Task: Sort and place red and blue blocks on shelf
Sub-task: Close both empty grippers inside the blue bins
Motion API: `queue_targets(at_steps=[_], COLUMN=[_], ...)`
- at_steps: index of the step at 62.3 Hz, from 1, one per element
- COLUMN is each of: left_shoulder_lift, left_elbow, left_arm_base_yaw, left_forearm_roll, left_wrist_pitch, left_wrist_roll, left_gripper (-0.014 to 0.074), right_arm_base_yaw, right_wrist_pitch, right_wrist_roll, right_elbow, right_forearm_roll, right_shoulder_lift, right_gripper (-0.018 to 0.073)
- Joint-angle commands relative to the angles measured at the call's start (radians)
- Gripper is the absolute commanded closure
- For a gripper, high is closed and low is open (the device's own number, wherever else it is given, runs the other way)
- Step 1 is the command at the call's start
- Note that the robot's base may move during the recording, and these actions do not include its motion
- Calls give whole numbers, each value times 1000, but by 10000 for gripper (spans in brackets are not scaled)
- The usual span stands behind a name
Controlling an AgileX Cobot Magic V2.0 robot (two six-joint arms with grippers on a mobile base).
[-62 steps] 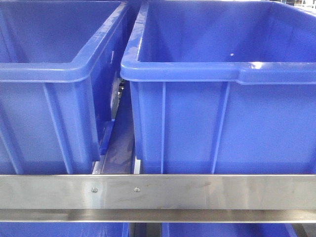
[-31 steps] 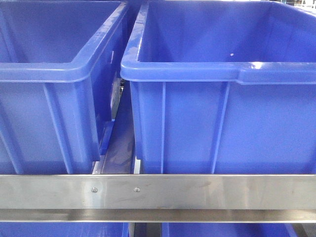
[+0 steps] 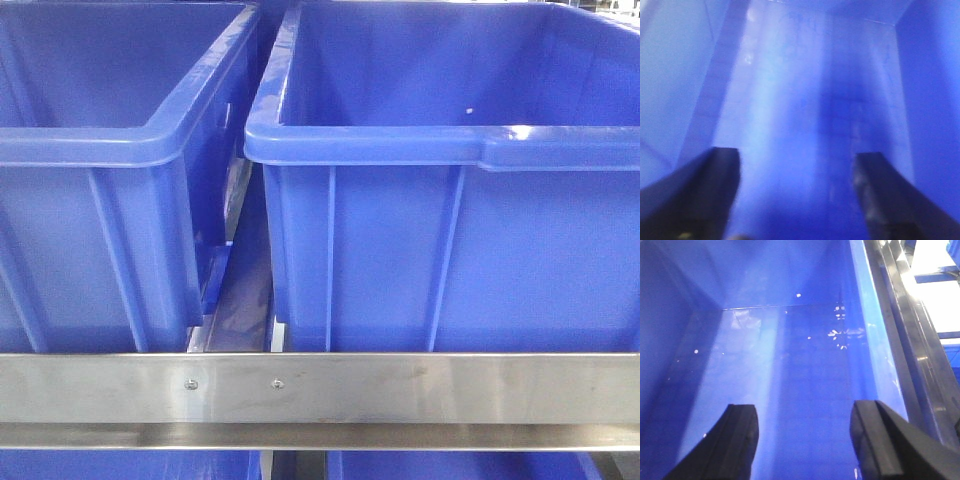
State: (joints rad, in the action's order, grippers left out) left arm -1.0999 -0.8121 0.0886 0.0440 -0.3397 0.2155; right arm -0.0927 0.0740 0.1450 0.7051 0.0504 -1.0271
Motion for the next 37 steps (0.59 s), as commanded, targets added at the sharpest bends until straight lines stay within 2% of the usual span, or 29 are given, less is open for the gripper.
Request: queue_targets(at_steps=[1, 16, 21, 37], left_shoulder_lift=[14, 14, 14, 27], left_elbow=[-35, -35, -35, -35], left_arm_base_yaw=[0, 0, 0, 0], left_forearm_roll=[20, 22, 22, 22], left_wrist_pitch=[69, 69, 69, 44], left_wrist_roll=[8, 8, 8, 8], left_gripper=[200, 474, 471, 473], right_arm_base_yaw=[-1, -1, -1, -1], right_wrist_pitch=[-92, -90, -88, -88], right_wrist_roll=[-11, -11, -11, -10], right_elbow=[41, 41, 41, 41], right_forearm_roll=[-14, -14, -14, -14], right_shoulder_lift=[11, 11, 11, 12], right_gripper=[132, 414, 510, 501])
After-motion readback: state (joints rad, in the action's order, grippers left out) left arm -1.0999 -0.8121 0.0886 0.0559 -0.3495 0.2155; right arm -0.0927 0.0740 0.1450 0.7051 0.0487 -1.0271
